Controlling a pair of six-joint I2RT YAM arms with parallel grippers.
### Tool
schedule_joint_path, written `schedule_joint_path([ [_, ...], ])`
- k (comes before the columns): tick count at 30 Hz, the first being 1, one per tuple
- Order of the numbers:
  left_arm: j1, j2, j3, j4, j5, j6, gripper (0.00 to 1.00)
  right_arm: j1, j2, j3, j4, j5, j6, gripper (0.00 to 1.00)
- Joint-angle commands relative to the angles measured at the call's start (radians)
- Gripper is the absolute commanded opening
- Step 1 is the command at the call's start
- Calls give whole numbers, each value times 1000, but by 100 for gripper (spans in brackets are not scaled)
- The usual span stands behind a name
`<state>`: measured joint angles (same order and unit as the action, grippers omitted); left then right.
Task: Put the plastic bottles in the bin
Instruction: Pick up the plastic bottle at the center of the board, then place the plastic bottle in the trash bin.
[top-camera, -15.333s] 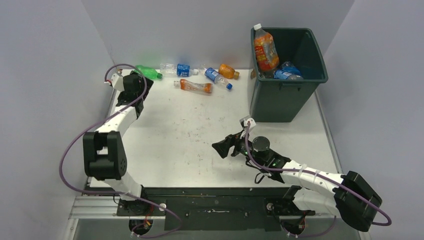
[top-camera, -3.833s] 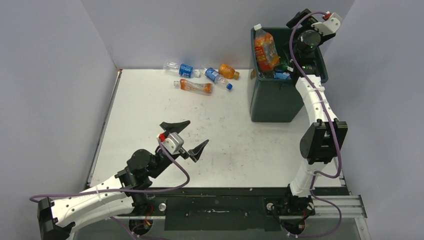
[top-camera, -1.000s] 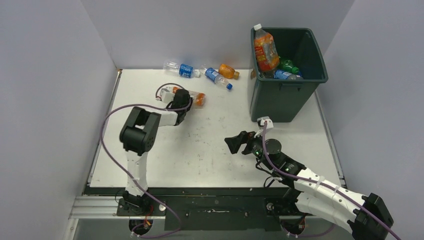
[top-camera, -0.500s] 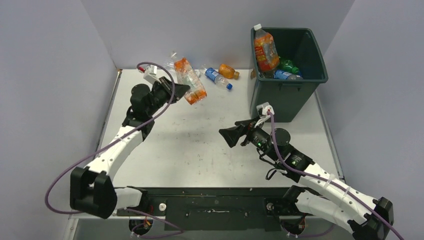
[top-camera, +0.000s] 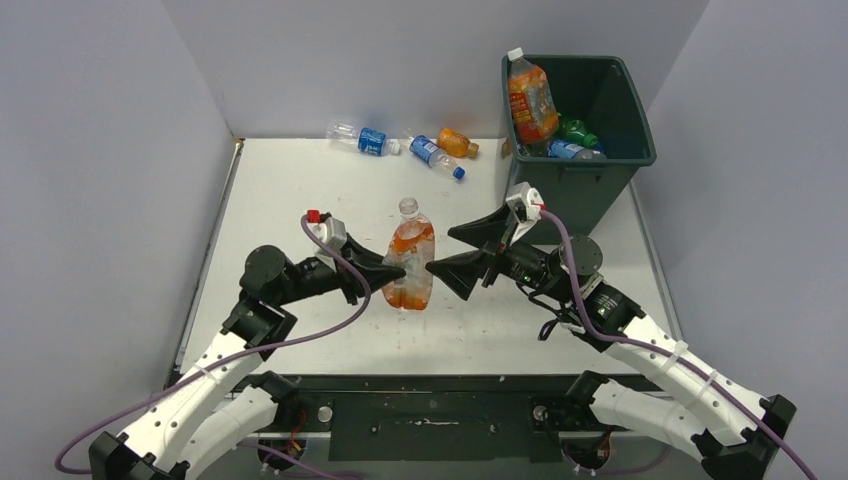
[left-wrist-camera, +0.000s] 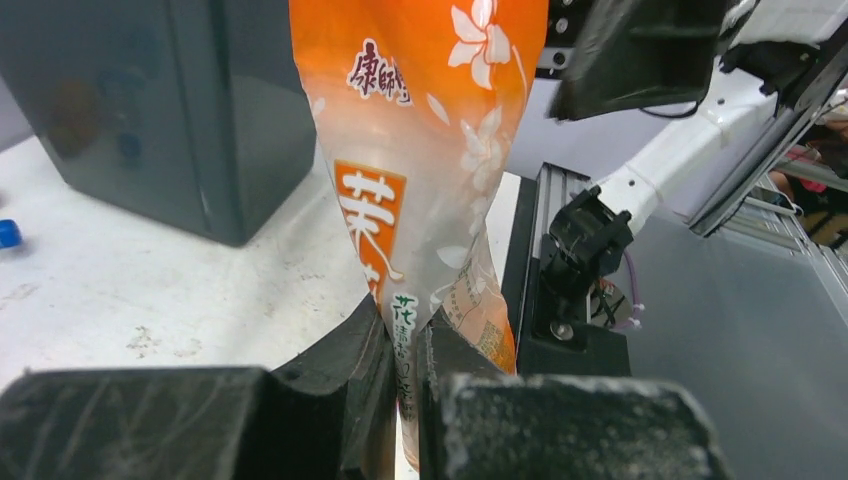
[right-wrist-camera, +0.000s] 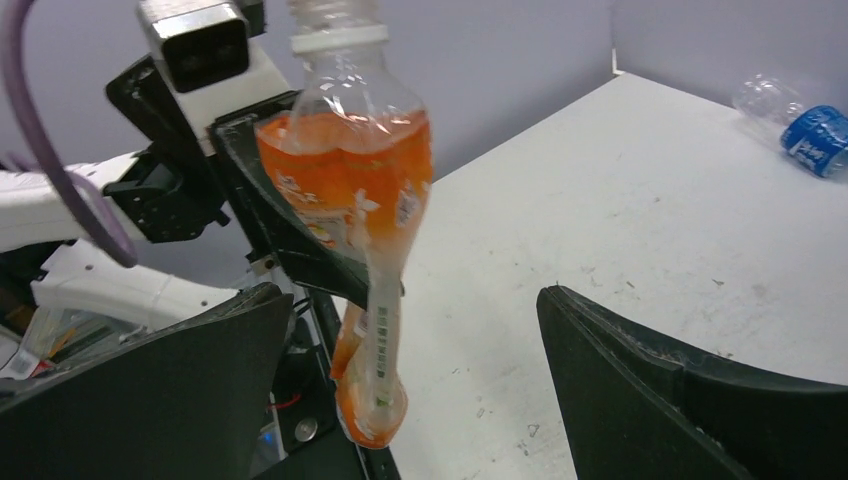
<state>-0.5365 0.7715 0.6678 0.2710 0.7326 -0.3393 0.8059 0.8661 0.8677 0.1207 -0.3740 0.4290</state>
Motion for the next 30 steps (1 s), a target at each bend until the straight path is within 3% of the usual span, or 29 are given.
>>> schedule_joint_path([
  [1, -18, 6, -23, 99, 72, 19, 0, -2, -4, 12, 78, -186, 11, 100],
  [7, -61, 13, -40, 98, 101, 27, 0, -1, 11, 1, 120, -184, 32, 93],
  [19, -115, -2, -38, -26, 25, 149, 0, -2, 51, 111, 91, -137, 33, 95],
  [25, -146, 11, -18, -116, -26, 221, 0, -1, 89, 234, -112, -64, -98, 94],
  [30, -149, 3, -20, -114, -36, 226, 0, -2, 146, 306, -298, -60, -154, 79],
])
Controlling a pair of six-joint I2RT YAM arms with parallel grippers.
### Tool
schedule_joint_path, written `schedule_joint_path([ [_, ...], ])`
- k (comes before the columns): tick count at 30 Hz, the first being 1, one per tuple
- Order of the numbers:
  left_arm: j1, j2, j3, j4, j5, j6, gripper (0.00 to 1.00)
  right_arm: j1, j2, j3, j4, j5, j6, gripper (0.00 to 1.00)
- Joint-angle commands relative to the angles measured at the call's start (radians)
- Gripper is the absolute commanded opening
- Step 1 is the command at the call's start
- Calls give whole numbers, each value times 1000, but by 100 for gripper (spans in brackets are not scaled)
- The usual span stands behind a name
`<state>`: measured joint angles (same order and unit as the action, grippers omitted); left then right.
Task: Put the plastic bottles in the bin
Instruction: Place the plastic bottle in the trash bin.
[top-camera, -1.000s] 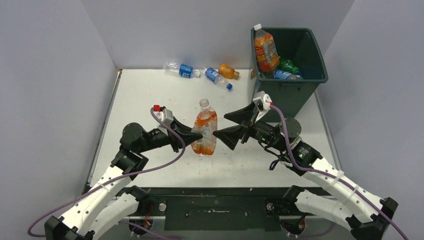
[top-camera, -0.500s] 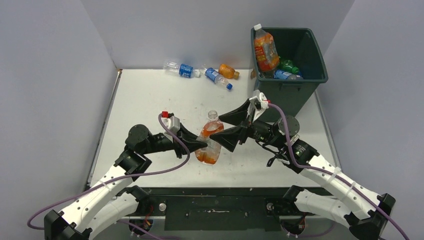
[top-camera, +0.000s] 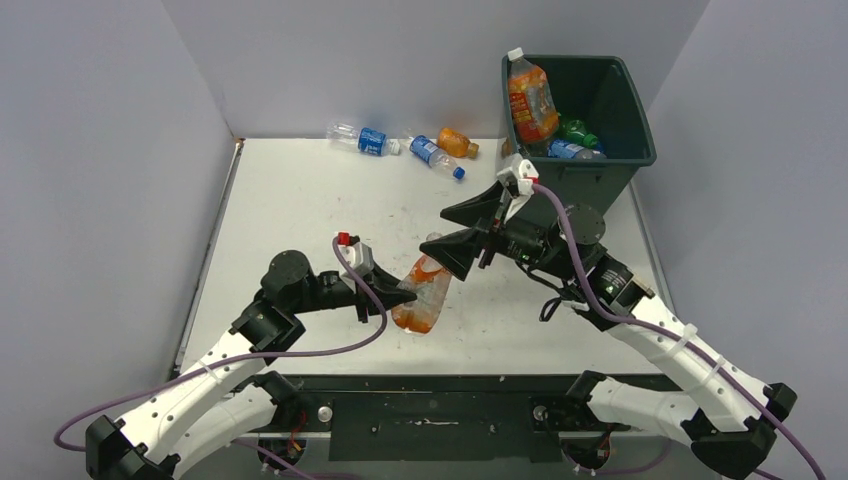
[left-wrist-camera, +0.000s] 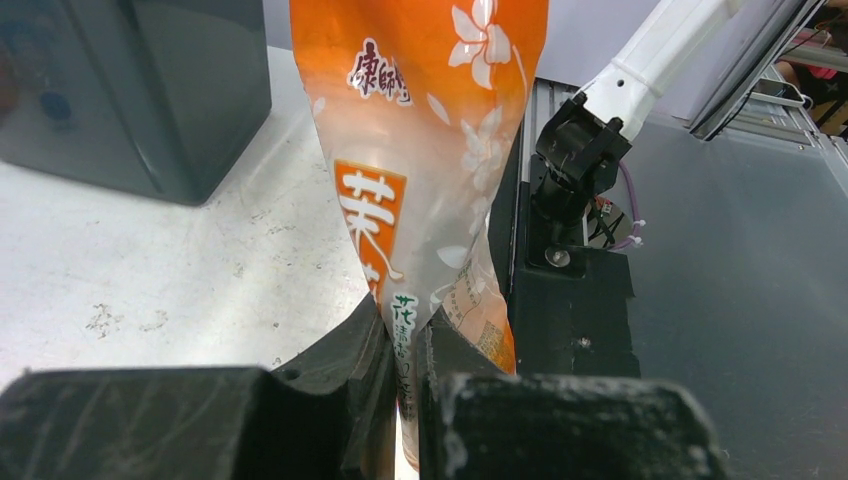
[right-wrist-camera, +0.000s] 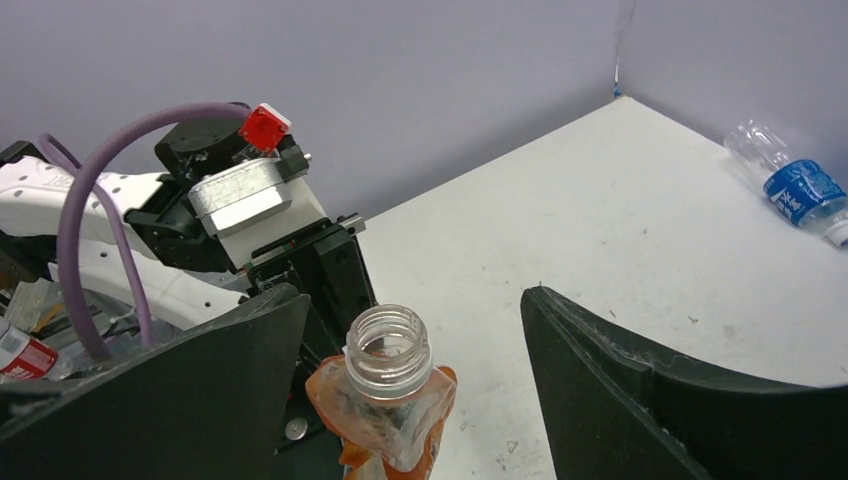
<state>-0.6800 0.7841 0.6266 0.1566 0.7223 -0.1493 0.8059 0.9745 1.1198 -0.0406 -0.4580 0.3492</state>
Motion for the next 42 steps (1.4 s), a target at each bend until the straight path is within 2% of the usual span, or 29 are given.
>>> schedule_joint_path([
  [1, -6, -8, 20, 1, -26, 35, 0, -2, 35, 46, -132, 20, -67, 77],
  [8, -6, -10, 18, 8, -37, 27, 0, -1, 32, 29, -133, 23, -45, 60],
  [10, -5, -10, 18, 9, -41, 24, 0, -1, 29, 17, -123, 24, -36, 49],
  [12, -5, -11, 17, 10, -54, 20, 0, -2, 31, 10, -115, 15, -29, 31],
  [13, -6, -11, 18, 11, -72, 14, 7, -1, 31, 6, -108, 10, -28, 19],
  [14, -5, -11, 20, 11, -89, 8, 31, -1, 28, -3, -93, 6, -24, 7],
  [15, -6, -14, 21, 13, -104, 4, 54, 0, 20, -17, -73, 2, -21, 6],
  [16, -5, -15, 20, 19, -111, -2, 69, -1, 7, -35, -45, -4, -17, 5],
  [18, -4, -22, 11, 44, -110, -17, 88, 0, -29, -93, 48, -10, 10, 5],
  [20, -5, -28, -2, 76, -90, -27, 96, 0, -61, -147, 154, -17, 45, 5],
  [27, -6, 13, 4, 92, -29, -53, 91, -1, -75, -244, 403, -14, 175, 5],
  [33, -8, 27, 4, 101, 14, -68, 88, 0, -77, -282, 535, 9, 239, 5],
  [42, -12, 58, 19, 85, 8, -82, 51, 1, -87, -295, 595, -3, 265, 5],
])
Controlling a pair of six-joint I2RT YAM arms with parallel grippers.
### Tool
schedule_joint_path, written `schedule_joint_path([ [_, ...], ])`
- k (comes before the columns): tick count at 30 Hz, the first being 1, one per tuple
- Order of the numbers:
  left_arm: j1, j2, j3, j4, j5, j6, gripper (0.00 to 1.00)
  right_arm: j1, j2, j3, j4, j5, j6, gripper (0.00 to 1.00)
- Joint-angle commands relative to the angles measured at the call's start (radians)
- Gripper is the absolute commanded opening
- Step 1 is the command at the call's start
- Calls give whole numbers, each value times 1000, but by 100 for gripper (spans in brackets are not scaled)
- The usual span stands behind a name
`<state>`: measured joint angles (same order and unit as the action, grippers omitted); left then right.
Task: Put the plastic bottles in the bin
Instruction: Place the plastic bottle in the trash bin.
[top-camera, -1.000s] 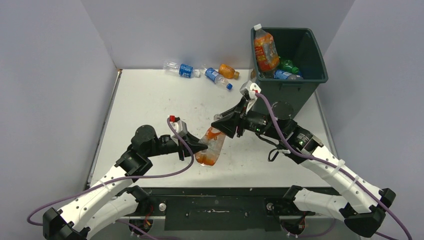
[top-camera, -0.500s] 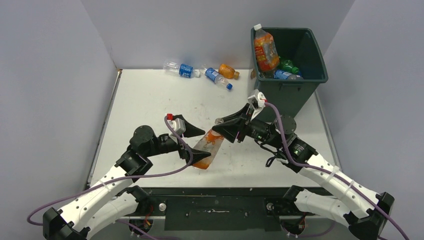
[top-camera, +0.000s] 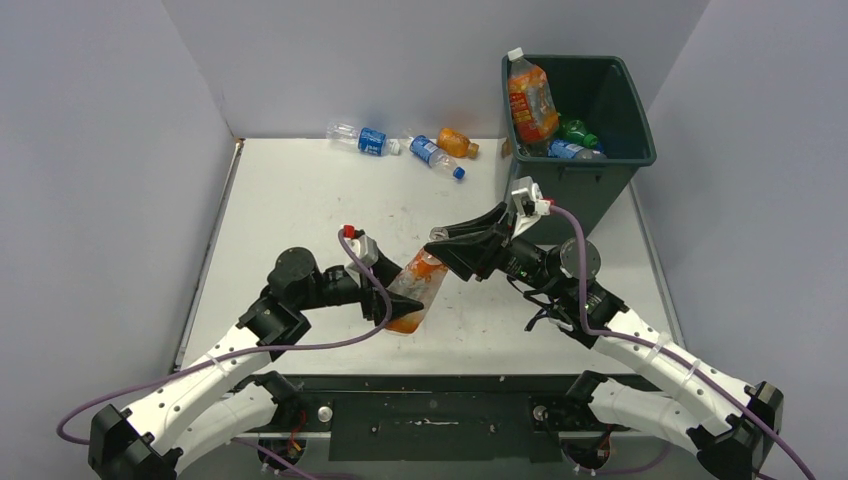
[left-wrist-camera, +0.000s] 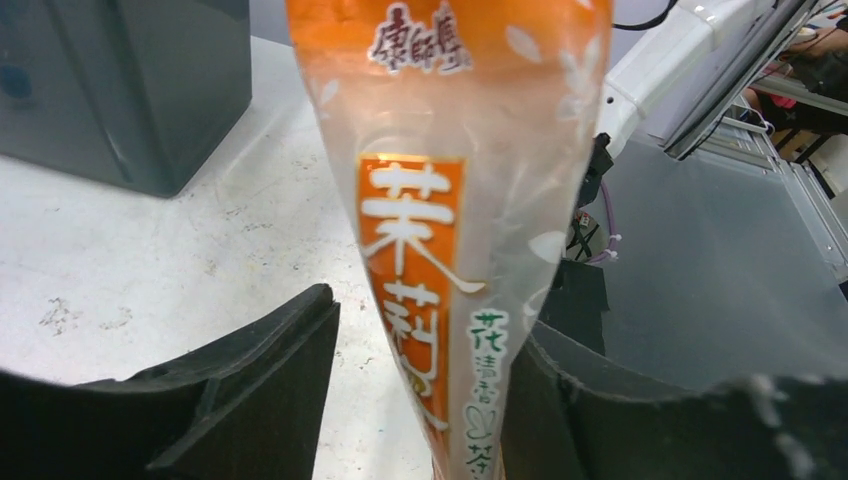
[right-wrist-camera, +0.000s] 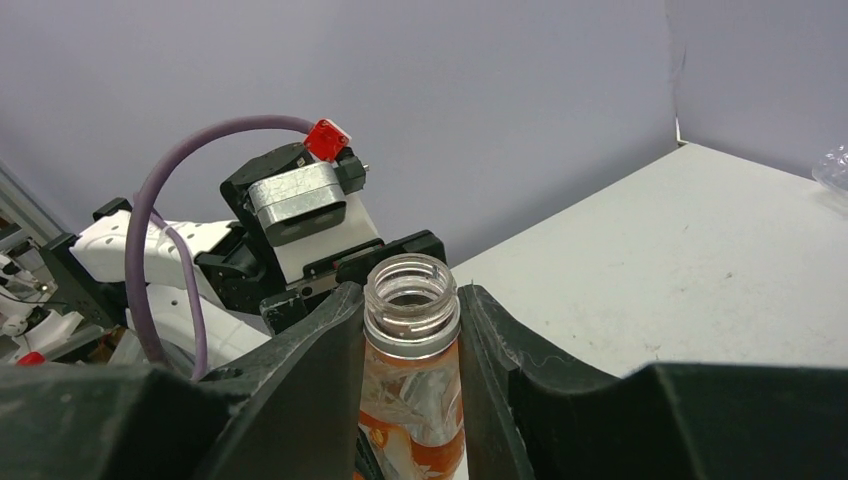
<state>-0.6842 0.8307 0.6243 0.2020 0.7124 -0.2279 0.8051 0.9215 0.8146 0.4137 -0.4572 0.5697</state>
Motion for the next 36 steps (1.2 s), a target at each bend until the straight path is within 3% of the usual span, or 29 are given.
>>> schedule_joint_path([
  [1, -8, 13, 21, 41, 17, -4, 47, 1, -34, 16, 127, -4, 39, 5],
  [4, -8, 8, 22, 41, 7, -4, 36, 1, -33, 44, 60, 2, 6, 7],
  [8, -8, 1, 18, 42, -10, 4, 27, 1, -35, 82, -61, 25, -40, 37],
  [12, -8, 1, 15, 49, -18, 6, 16, 1, -27, 110, -144, 44, -63, 46],
  [15, -8, 1, 14, 52, -23, 6, 10, 2, -12, 122, -165, 29, -65, 58],
  [19, -8, -3, 10, 55, -30, 6, 7, 1, 4, 129, -197, 42, -65, 59],
  [25, -7, -4, 8, 57, -31, 7, 6, 2, 21, 143, -242, 69, -73, 48],
  [30, -7, -2, 11, 52, -34, 10, 6, 1, 10, 150, -244, 106, -77, 74],
  [36, -8, 4, 14, 46, -37, 10, 5, 2, 32, 220, -299, 139, -104, 77],
])
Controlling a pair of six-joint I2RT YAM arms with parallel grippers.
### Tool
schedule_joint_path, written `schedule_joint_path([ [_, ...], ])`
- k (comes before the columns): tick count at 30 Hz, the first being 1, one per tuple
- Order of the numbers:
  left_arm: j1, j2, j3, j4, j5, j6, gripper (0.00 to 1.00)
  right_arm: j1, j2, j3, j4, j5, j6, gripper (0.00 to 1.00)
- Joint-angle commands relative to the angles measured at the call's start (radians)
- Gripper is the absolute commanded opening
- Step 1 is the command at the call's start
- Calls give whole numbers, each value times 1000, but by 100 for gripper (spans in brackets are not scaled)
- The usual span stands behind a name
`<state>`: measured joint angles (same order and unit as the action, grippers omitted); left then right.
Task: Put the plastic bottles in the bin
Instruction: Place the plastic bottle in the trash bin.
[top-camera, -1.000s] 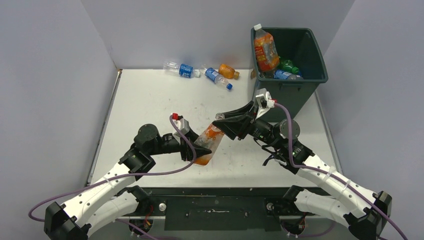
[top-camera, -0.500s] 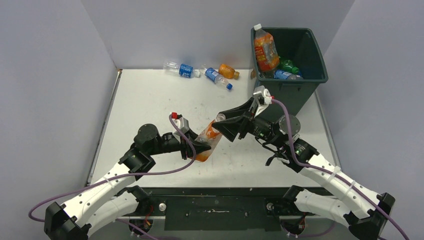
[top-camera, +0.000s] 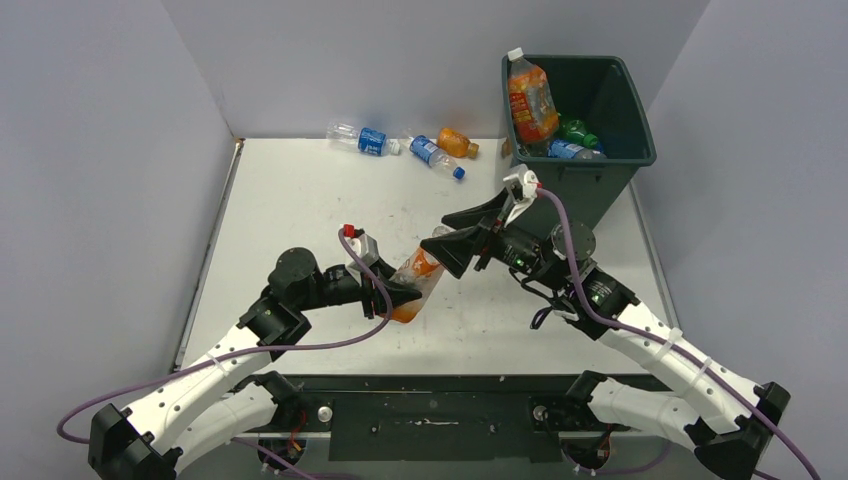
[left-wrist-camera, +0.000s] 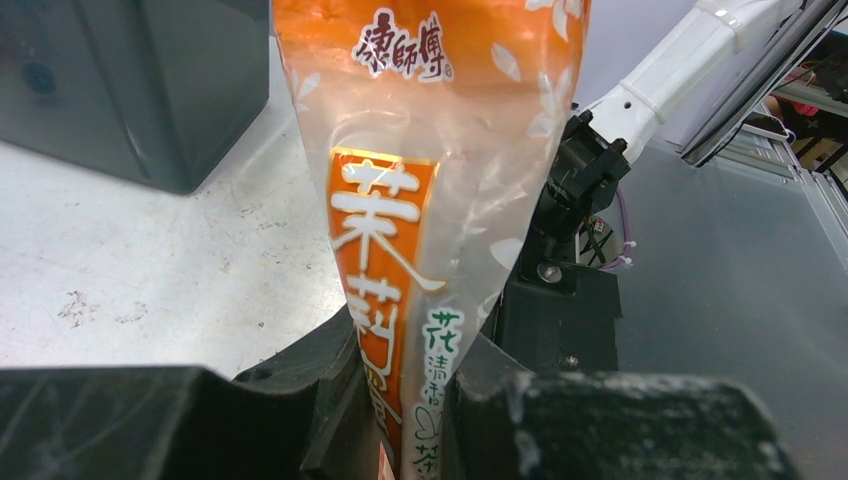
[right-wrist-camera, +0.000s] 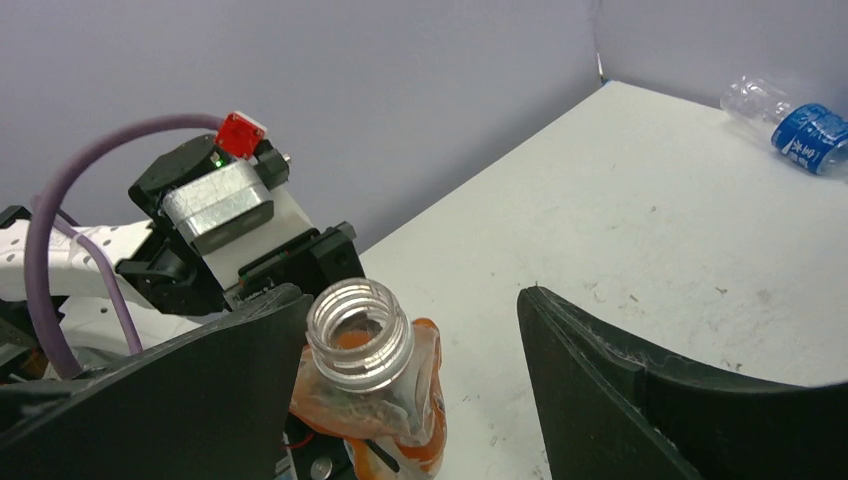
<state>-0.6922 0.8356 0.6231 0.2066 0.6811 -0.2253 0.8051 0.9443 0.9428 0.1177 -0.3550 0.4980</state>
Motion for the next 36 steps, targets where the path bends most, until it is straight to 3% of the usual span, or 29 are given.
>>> schedule_joint_path([
  [1, 0, -1, 15, 40, -8, 7, 5, 3, 14, 101, -8, 37, -34, 76],
  [6, 0, -4, 13, 40, -12, 9, 5, 2, 52, 132, -48, 19, -39, 57],
  [12, -1, -5, 12, 42, -18, 9, 5, 6, 65, 137, -92, 7, -45, 67],
  [14, 0, -4, 13, 42, -20, 9, 5, 6, 61, 134, -97, 8, -47, 66],
  [17, 0, -3, 13, 43, -16, 7, 5, 7, 56, 132, -104, 23, -49, 45],
  [19, 0, -3, 13, 43, -20, 6, 5, 7, 51, 127, -97, 29, -47, 16],
  [20, -1, -3, 12, 43, -22, 5, 8, 7, 47, 124, -94, 32, -47, 7],
  [21, 0, -4, 12, 43, -24, 4, 20, 7, 41, 123, -90, 35, -48, 6],
  [25, -1, -24, 5, 54, -67, -1, 100, 5, 10, 191, -141, 105, -96, 5],
  [31, 0, -115, -38, 112, -219, 0, 96, 6, -27, 434, -250, 505, -316, 5],
  [36, 5, -190, -78, 164, -383, 3, 96, 5, -26, 509, -21, 925, -556, 5],
])
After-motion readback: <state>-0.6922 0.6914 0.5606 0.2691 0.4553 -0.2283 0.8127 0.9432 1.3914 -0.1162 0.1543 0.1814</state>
